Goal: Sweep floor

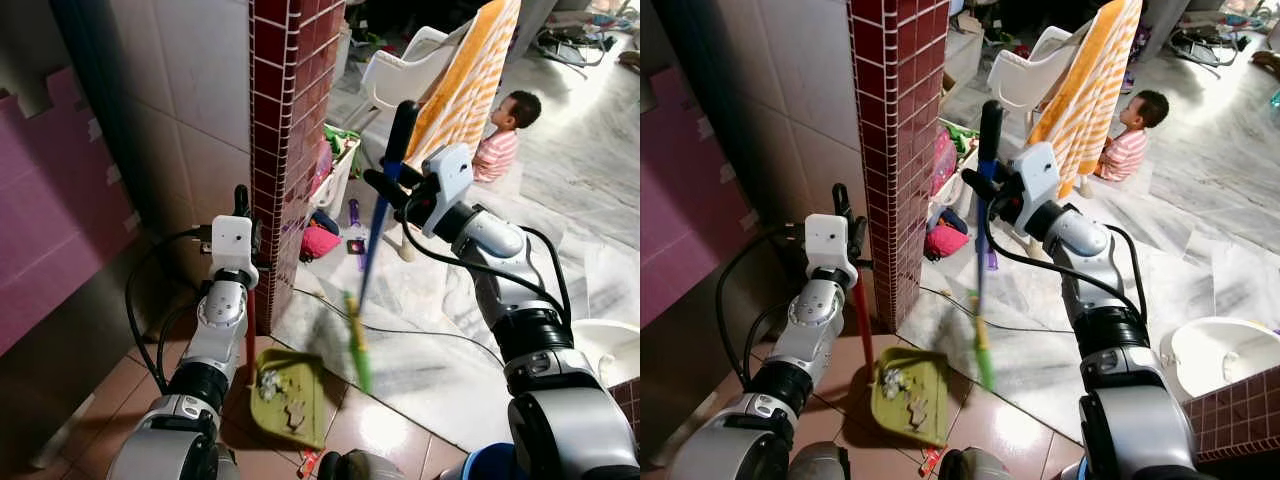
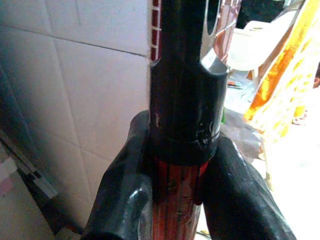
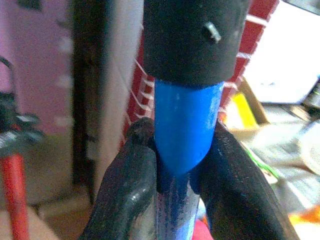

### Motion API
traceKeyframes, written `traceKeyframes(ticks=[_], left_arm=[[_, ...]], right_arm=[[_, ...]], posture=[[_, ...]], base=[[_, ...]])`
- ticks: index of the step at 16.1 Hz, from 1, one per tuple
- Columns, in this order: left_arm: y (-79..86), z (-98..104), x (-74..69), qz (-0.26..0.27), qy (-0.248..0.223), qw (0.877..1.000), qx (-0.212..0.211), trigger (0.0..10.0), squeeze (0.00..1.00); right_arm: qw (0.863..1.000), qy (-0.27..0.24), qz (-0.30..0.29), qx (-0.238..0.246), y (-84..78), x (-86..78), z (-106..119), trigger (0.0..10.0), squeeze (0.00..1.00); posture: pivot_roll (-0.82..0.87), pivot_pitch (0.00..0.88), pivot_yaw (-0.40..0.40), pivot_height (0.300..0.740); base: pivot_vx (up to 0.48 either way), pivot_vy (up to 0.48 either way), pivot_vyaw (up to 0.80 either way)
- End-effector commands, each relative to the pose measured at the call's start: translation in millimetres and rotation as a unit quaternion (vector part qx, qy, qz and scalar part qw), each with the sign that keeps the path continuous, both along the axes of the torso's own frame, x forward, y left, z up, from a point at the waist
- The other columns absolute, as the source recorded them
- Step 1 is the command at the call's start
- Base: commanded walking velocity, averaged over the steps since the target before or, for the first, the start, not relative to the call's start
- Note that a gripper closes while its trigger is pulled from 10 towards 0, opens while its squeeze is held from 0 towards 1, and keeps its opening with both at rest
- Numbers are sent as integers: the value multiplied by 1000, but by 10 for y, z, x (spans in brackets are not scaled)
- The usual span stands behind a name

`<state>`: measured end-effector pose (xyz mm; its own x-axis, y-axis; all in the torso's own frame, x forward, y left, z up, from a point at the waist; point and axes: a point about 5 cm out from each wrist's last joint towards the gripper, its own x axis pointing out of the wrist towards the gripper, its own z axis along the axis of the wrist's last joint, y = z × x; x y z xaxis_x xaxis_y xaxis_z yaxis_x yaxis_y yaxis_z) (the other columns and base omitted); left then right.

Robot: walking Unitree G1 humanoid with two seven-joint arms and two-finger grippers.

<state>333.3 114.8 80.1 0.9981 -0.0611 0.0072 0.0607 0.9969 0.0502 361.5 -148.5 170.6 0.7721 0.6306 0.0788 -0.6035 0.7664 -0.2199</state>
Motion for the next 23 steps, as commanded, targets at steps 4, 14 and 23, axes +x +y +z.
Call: traceKeyframes(ticks=[4,14,23], left_arm=[[-42,-72,-31,-13,30,999,-33,10000,0],[-189,32,-20,-51,10,995,-84,10000,0],[-123,253,52,-47,-24,995,-84,10000,0]], right_arm=[[998,44,-21,-36,135,-150,-419,10000,0],[974,106,30,197,313,-131,-118,10000,0],[973,-6,-44,227,-84,105,457,10000,0]], posture=[[-73,0,-113,740],[-78,0,-110,740],[-62,0,-100,740]], base=[[0,0,0],[0,0,0],[0,0,0]])
